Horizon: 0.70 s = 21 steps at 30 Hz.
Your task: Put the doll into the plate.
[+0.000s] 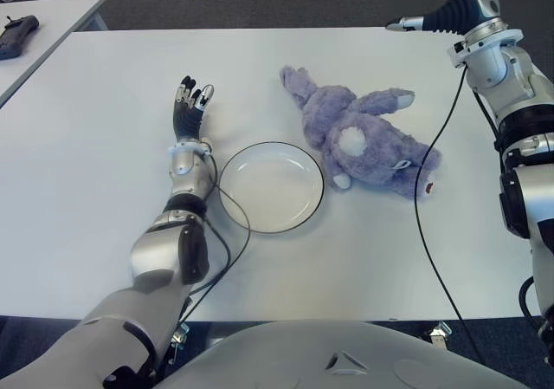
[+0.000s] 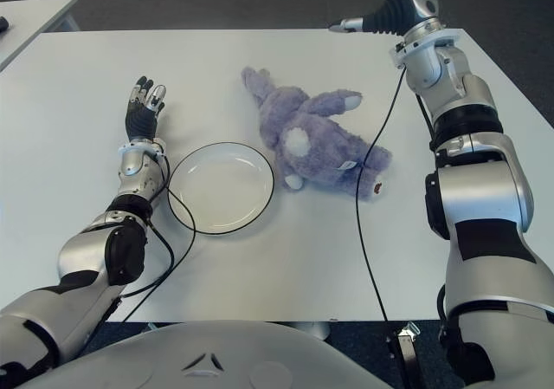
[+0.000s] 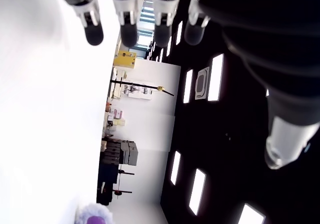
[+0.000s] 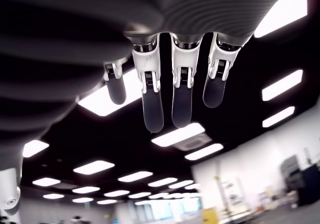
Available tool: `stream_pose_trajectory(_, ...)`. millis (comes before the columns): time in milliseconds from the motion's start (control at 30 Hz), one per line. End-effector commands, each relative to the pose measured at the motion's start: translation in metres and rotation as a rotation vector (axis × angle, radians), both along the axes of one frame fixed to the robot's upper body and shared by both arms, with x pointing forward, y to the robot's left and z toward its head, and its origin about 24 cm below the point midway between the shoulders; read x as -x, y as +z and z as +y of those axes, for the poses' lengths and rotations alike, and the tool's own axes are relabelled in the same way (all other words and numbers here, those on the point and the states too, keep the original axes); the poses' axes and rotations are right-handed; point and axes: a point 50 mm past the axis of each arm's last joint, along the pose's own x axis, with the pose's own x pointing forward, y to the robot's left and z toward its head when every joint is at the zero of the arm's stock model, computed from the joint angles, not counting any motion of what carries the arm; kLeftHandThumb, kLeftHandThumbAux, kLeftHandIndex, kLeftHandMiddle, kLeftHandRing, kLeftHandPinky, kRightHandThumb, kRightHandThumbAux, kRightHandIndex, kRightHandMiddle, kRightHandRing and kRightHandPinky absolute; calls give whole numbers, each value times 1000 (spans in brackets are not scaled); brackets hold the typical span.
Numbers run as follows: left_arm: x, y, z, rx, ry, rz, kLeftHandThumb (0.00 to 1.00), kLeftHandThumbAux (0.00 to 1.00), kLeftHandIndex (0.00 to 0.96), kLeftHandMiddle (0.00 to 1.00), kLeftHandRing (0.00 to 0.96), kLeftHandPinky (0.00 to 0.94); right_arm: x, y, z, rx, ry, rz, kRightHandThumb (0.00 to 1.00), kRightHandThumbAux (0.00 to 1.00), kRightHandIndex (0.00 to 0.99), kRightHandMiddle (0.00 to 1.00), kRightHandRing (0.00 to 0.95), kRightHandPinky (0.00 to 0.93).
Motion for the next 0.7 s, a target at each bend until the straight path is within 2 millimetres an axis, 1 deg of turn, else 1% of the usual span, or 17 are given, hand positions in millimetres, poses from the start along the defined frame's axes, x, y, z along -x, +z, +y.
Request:
stream_pose_trajectory(33,90,-110,-12,136,27,473,0,594,6,68,39,3,14,-33,3,52,107,98,0,535,106,216,190,168)
stream_pose_trajectory(133,90,-110,-12,135,24,468,0,596,5,68,39,1,21,-43,3,93,139,139,0,543,107,193,172,167)
stream_pose_trajectory(267,90,-110,-12,134,24,467,0,596,5,68,39,2,26,-49,5,119,164,167,0,554,108,171,161,176)
stream_pose_trajectory(367,90,-110,-12,128,24,472,0,602,7,71,40,8,29,-50,5,139,175,194,0,559,105,147,146,168)
stream_pose_trajectory(567,90,-110,-11,128,25,471,0,603,8,76,43,0,34,-50,4,164,181,244,0,581,102,118,131,189)
stream_pose_trajectory(700,90,-110,-11,130,26,469,0,604,7,73,42,1,38,-50,3,181,193,266,0,603,94,106,124,166)
